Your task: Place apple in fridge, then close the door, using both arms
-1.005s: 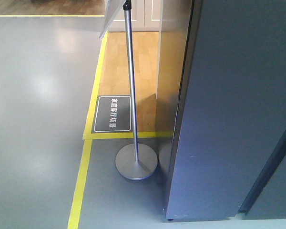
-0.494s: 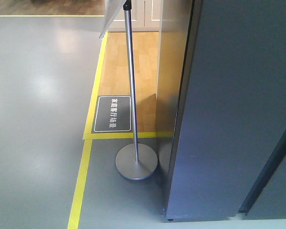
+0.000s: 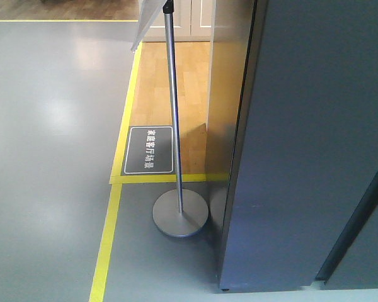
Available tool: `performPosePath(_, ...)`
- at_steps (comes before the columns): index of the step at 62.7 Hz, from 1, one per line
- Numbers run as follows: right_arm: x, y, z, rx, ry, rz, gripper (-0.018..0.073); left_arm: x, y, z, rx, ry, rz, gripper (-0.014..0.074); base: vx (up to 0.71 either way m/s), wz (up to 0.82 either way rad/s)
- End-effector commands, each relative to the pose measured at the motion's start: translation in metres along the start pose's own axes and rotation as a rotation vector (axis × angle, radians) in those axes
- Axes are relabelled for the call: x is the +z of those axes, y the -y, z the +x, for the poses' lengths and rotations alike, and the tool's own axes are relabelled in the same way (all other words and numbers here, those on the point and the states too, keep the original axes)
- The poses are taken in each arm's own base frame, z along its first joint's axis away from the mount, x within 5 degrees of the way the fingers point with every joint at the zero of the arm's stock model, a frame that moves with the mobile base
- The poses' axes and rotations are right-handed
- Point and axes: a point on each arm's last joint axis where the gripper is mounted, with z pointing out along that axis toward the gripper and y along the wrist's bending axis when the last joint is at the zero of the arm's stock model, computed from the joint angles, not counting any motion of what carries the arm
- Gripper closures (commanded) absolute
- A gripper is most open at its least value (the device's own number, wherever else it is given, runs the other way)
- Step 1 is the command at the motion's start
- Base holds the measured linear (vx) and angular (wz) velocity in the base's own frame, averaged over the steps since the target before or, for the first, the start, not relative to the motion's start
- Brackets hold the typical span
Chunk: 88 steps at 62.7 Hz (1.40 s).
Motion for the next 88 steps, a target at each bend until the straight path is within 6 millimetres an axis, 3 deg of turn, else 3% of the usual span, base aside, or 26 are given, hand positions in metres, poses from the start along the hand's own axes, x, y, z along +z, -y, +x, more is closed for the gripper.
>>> performPosePath(1,0.000,0.001,-0.008,0.004,0.182,0.012,0.0563,-0.001,0.000,0.000,-0.012,0.062,0.000,0.0603,0.00,0.00)
performPosePath(9,0.003,0.000,0.003,0.004,0.210,0.015,0.0563,-0.001,0.000,0.000,-0.012,0.062,0.000,0.0603,0.00,0.00)
performPosePath(88,0.003,0.000,0.000,0.013,0.231,0.012,0.0563,-0.001,0.000,0.000,-0.012,0.062,0.000,0.0603,0.00,0.00)
